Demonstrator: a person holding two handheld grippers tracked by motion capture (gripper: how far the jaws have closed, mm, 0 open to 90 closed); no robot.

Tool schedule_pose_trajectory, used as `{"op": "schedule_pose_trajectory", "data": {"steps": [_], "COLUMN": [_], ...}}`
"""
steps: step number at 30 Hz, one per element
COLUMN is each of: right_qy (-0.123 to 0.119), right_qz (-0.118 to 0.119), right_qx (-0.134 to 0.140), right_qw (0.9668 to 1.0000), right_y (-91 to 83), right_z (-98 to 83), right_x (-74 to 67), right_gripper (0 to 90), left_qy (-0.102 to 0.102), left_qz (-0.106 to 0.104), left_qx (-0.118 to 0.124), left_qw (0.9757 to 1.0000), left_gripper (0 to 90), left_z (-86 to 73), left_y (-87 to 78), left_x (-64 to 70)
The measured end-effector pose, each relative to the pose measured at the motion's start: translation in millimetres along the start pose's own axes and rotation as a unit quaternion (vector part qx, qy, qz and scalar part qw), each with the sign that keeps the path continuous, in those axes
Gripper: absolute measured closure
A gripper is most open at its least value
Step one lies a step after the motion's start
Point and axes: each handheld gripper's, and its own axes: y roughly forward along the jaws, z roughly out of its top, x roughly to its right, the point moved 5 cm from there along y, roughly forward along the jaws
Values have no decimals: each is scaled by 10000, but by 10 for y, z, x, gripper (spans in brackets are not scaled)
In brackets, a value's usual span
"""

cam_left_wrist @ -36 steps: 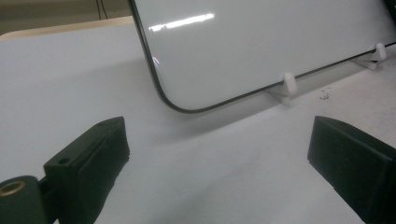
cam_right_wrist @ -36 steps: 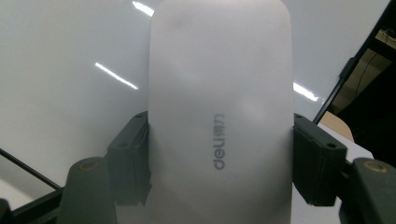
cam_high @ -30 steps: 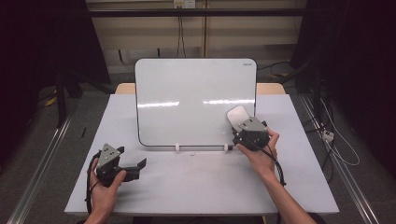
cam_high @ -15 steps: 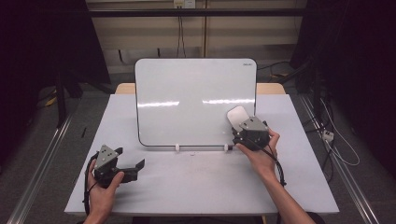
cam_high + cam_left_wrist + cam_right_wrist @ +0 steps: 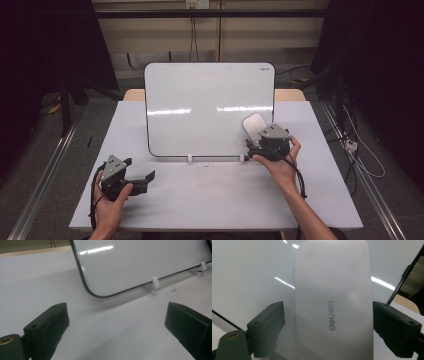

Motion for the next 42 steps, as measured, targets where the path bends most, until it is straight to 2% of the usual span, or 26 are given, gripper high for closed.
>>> {"op": "schedule_pose_trajectory", "data": {"steps": [6,8,12,14,17,27,42], "right_qy": [154,294,349,259,368,689,907], "right_qz": [118,228,417,435,541,557,301], "right_qx": [106,123,195,198,206,339,198], "right_qw": [9998,9992,9983,9985,9976,9955,9952], "right_y": [-26,-48,-90,-106,-141,-284,-425], "right_z": [18,17,18,24,17,-53,-323], "right_x": [10,19,24,13,-4,53,134], "right_gripper": [74,49,34,39,36,43,68], "left_qy": [43,50,77,72,45,52,19], "left_qz": [-16,-16,-53,-37,8,45,101], "left_qx": [28,10,12,36,53,58,39], "left_qw": [10000,10000,10000,10000,10000,10000,9999], "left_gripper": [51,51,51,51,56,56,62], "left_z": [20,19,26,32,44,58,51], "left_y": [8,14,24,26,18,17,23], "left_x": [7,13,21,17,11,3,-3]}}
